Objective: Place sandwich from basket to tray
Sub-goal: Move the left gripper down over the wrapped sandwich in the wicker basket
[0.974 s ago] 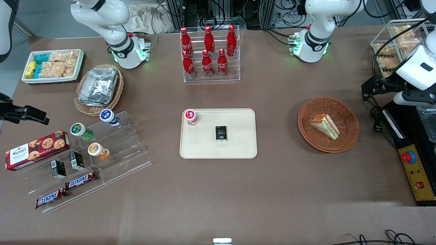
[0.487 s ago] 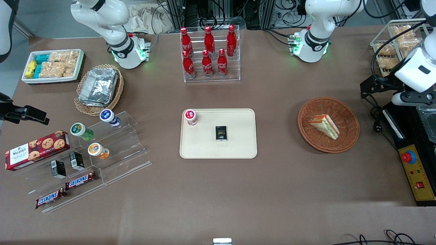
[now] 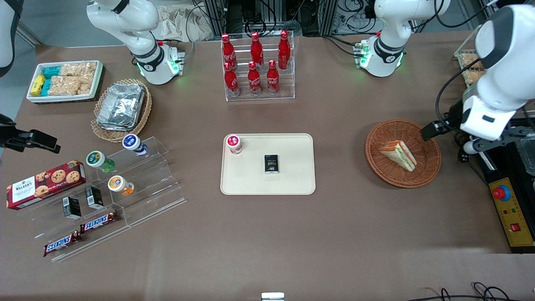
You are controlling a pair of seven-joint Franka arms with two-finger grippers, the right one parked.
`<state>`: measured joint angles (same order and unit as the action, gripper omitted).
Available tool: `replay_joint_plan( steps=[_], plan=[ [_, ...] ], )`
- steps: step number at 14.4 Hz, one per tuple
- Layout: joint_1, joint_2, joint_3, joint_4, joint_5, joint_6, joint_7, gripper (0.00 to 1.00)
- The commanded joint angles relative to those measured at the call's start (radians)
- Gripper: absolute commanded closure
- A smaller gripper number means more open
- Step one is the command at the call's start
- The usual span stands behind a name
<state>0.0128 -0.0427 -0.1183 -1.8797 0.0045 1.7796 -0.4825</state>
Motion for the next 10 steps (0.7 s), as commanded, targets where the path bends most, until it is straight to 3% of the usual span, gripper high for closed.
replay_joint_plan(
  steps=[1, 4, 10],
  plan=[
    [0.003, -0.083, 0.002, -0.189, 0.009, 0.131, -0.132, 0.01],
    [0.003, -0.106, 0.003, -0.341, 0.008, 0.329, -0.303, 0.01],
    [0.006, -0.025, 0.005, -0.444, 0.008, 0.527, -0.407, 0.0]
  ],
)
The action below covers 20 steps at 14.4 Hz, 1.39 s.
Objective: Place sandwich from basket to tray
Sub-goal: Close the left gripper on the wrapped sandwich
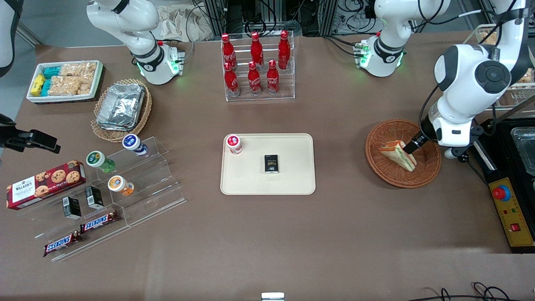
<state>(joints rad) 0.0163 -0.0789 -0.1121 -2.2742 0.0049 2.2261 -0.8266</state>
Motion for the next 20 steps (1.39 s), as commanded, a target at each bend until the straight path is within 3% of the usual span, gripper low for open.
replay_joint_plan(
  steps=[1, 6, 20],
  plan=[
    [0.001, 0.031, -0.001, -0.062, 0.007, 0.107, -0.068, 0.0],
    [0.025, 0.091, 0.0, -0.149, 0.007, 0.251, -0.069, 0.0],
    [0.028, 0.174, 0.002, -0.169, 0.007, 0.28, -0.071, 0.0]
  ],
)
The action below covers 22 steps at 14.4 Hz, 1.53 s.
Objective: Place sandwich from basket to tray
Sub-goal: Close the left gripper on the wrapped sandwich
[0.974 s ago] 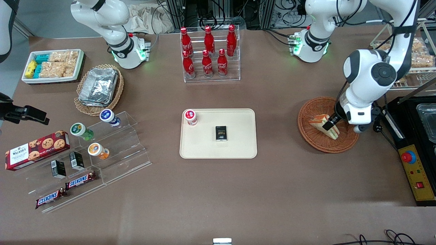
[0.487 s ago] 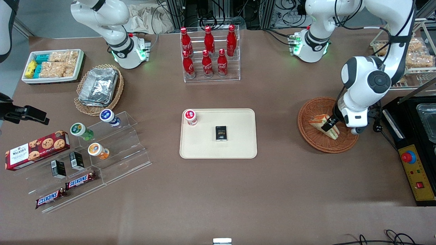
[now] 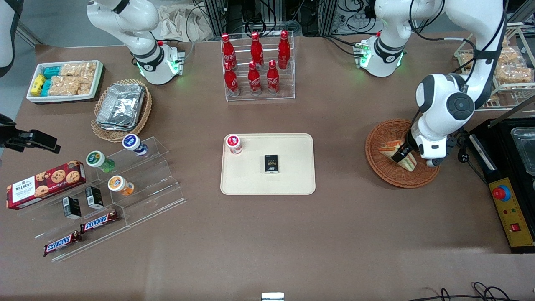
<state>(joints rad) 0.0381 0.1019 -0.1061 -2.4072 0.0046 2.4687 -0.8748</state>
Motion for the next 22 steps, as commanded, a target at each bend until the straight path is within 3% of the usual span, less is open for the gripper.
replay_joint_plan(
  steps=[1, 4, 5, 6, 7, 13, 20, 22],
  plan=[
    [0.006, -0.005, -0.004, -0.039, 0.008, 0.042, -0.023, 0.0],
    [0.006, 0.028, -0.004, -0.055, 0.008, 0.099, -0.023, 0.02],
    [0.006, 0.035, -0.004, -0.061, 0.008, 0.124, -0.027, 0.25],
    [0.006, 0.035, -0.004, -0.062, 0.008, 0.128, -0.042, 0.67],
    [0.009, 0.035, -0.004, -0.061, 0.008, 0.128, -0.055, 1.0],
    [0.011, -0.037, 0.002, -0.001, 0.014, 0.032, -0.093, 1.0],
    [-0.007, -0.105, -0.009, 0.408, 0.012, -0.604, 0.154, 1.0],
    [-0.007, -0.119, -0.053, 0.506, 0.012, -0.721, 0.227, 1.0]
  ],
)
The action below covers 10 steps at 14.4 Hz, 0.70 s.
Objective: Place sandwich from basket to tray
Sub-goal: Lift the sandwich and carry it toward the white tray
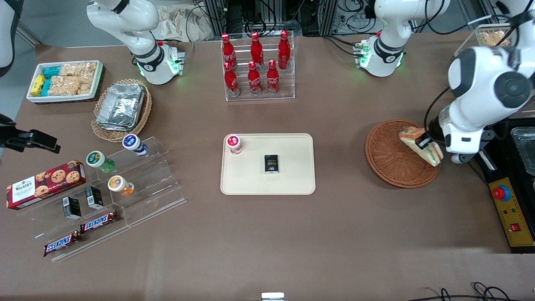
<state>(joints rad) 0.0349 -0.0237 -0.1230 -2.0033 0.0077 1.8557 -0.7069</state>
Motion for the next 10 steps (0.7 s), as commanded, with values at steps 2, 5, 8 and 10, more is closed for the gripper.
replay_joint_plan(
  steps=[2, 5, 8, 10],
  plan=[
    [-0.004, 0.001, -0.099, 0.179, 0.008, -0.179, 0.121, 1.0],
    [-0.004, 0.013, -0.217, 0.259, -0.003, -0.211, 0.13, 1.0],
    [-0.004, 0.057, -0.334, 0.264, -0.018, -0.141, 0.124, 1.0],
    [-0.006, 0.123, -0.414, 0.252, -0.011, -0.067, 0.1, 1.0]
  ],
)
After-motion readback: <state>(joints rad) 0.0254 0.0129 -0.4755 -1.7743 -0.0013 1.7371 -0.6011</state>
